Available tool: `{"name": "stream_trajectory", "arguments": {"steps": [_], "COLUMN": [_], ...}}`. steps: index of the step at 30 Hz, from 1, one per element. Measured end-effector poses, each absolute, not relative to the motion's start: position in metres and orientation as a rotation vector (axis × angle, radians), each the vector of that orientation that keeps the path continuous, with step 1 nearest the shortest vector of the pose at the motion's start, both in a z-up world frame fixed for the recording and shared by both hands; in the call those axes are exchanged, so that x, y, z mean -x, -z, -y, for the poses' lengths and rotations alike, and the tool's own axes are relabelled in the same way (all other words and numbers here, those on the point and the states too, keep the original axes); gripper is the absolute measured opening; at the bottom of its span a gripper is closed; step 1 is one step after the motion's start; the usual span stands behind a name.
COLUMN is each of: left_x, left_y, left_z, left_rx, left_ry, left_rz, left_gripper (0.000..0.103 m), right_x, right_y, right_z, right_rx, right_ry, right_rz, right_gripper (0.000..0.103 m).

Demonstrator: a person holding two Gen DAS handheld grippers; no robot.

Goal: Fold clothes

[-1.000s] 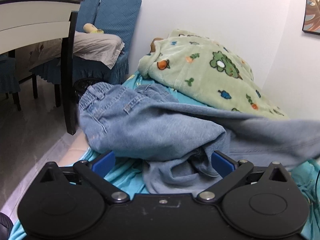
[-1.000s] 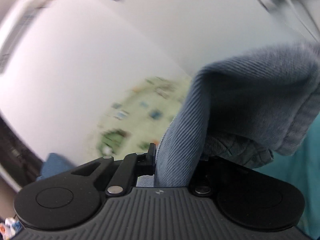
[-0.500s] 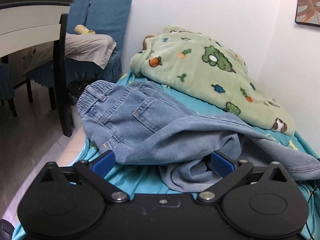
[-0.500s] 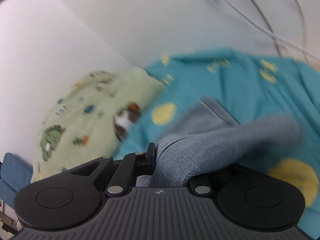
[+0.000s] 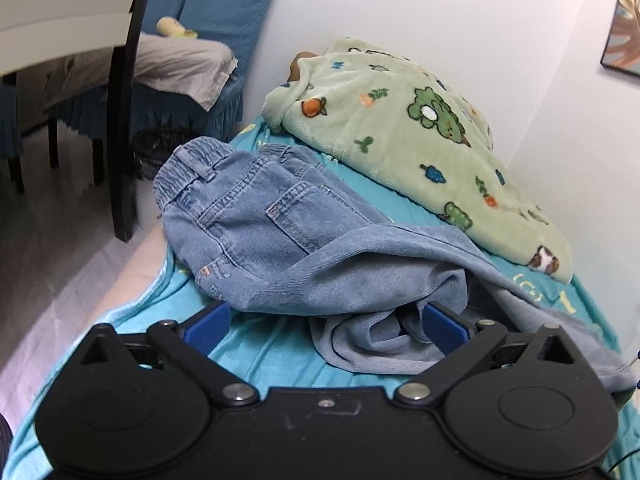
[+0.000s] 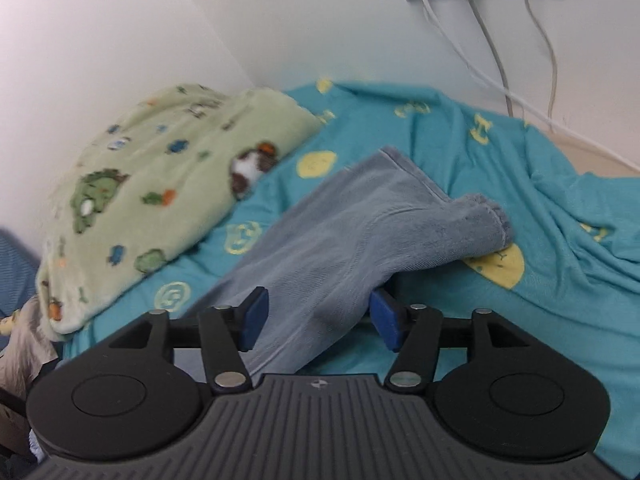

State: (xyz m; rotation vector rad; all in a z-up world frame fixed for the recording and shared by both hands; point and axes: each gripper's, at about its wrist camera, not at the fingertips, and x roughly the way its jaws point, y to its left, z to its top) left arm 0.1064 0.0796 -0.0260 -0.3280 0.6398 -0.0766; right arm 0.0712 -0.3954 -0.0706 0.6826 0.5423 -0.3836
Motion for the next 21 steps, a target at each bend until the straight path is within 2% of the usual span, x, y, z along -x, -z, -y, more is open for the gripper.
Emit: {"name": "stream_trajectory", "arguments": {"steps": [4,10,18,21], "left_x": [-0.111,-0.135,-0.181,-0.191], "left_y": [0.027,0.039,0.086,0.102], "left_z": [-0.094,-0.127,-0.174,-0.181], "left_rx": [0.42,0.636,0.928,0.981], "left_ry": [0.072,0.039,-0.043,-0.057], "left_rz": [-0.669,-0.719,-0.786,-0.817], "left_gripper": [0.102,0.102,0.093,0.086], "right_x": [-0.068,-0.091,-0.107,-0.11], "right_y": [0.057,0.067,0.081,0.087], "right_z": [0.36,0.323,0.325,0.326], "right_rx": [-0.609,-0.518,-0.6,-0.665], "right_ry": [0.322,0.187,0.146,0.121], "right_rz": [-0.493,-0.511,-0.545,-0.562], "right_gripper": [0.062,0.062,0.062,0.062]}}
